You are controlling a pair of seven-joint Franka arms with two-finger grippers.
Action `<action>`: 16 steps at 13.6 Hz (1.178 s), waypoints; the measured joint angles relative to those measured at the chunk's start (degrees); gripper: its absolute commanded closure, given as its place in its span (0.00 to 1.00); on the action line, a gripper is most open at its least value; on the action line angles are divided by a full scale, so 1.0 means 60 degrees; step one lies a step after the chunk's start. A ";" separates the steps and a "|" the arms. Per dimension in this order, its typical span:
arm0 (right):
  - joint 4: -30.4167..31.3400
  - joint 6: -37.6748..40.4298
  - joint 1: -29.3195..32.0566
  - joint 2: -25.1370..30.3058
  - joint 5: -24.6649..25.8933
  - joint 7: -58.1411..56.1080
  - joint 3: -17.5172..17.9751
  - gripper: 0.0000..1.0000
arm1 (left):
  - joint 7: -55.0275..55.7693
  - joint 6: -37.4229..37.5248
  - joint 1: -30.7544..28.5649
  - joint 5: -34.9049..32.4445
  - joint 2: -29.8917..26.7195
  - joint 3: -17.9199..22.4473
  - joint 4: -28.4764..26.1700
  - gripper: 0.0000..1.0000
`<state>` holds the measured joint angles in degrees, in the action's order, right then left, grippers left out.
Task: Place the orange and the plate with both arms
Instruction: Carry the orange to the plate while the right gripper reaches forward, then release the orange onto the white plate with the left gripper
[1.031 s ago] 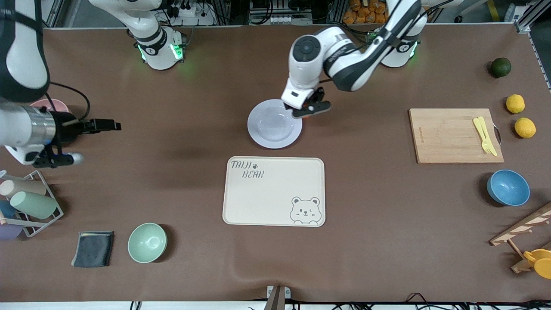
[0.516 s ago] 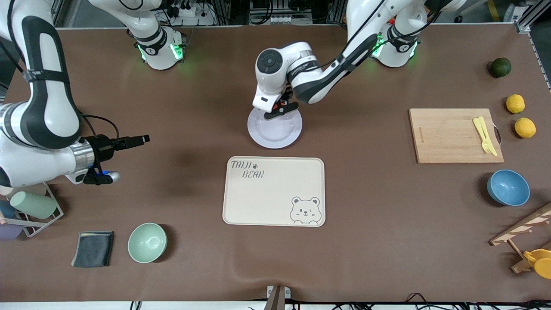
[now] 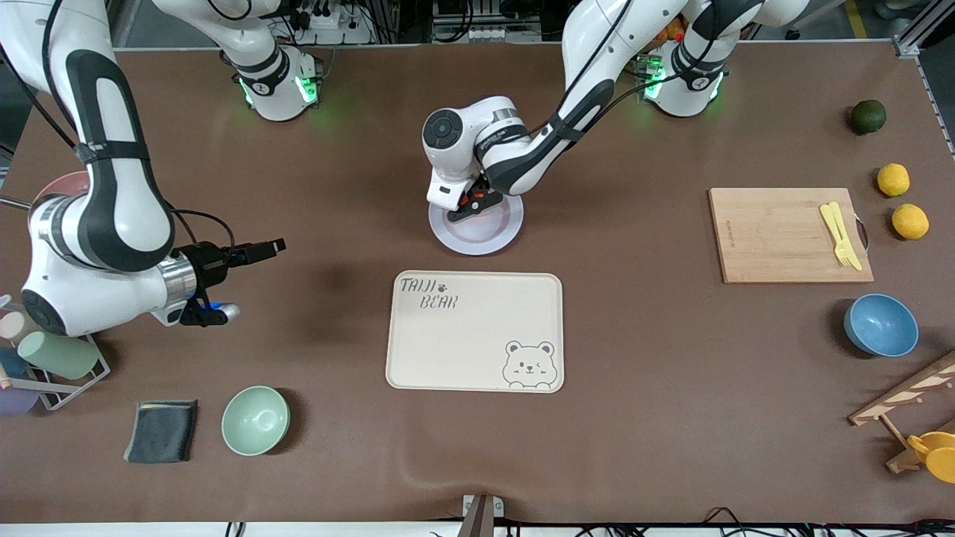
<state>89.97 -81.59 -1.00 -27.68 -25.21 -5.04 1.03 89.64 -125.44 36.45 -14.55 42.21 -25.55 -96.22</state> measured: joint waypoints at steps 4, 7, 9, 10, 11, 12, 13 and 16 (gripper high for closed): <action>0.1067 -0.0962 -0.0254 -0.0089 -0.0692 -0.0466 0.0012 0.00 | 0.0026 0.0277 -0.0619 0.0000 -0.0413 0.0057 0.0273 0.00; 0.2030 -0.1879 -0.0458 -0.0166 -0.1544 -0.1003 0.0029 0.00 | -0.0050 0.0931 -0.1486 0.0000 -0.1619 0.0027 0.0437 0.00; 0.2528 -0.2329 -0.0818 -0.0165 -0.1950 -0.1154 0.0051 0.00 | -0.0592 0.1315 -0.2236 0.0000 -0.2535 0.0031 0.0466 0.00; 0.2700 -0.2441 -0.1027 -0.0165 -0.2205 -0.1156 0.0064 0.00 | -0.1004 0.1403 -0.2727 0.0000 -0.2959 0.0042 0.0479 0.00; 0.2829 -0.2504 -0.1223 -0.0161 -0.2452 -0.1156 0.0069 0.00 | -0.1552 0.1422 -0.3310 0.0015 -0.3313 0.0045 0.0511 0.00; 0.2970 -0.2646 -0.1406 -0.0136 -0.2623 -0.1156 0.0074 0.00 | -0.2243 0.1425 -0.3966 0.0130 -0.3599 0.0051 0.0577 0.00; 0.3161 -0.2858 -0.1572 -0.0070 -0.2717 -0.1156 0.0077 0.00 | -0.3052 0.1446 -0.4683 0.0345 -0.3827 0.0056 0.0685 0.00; 0.3852 -0.3267 -0.1902 0.0315 -0.2983 -0.1162 0.0084 0.00 | -0.5737 0.2022 -0.6774 0.1062 -0.4111 0.0077 0.1275 0.00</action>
<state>113.09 -101.19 -12.41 -25.79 -43.11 -12.01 1.53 55.22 -113.31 -4.19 -8.18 17.55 -25.08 -88.57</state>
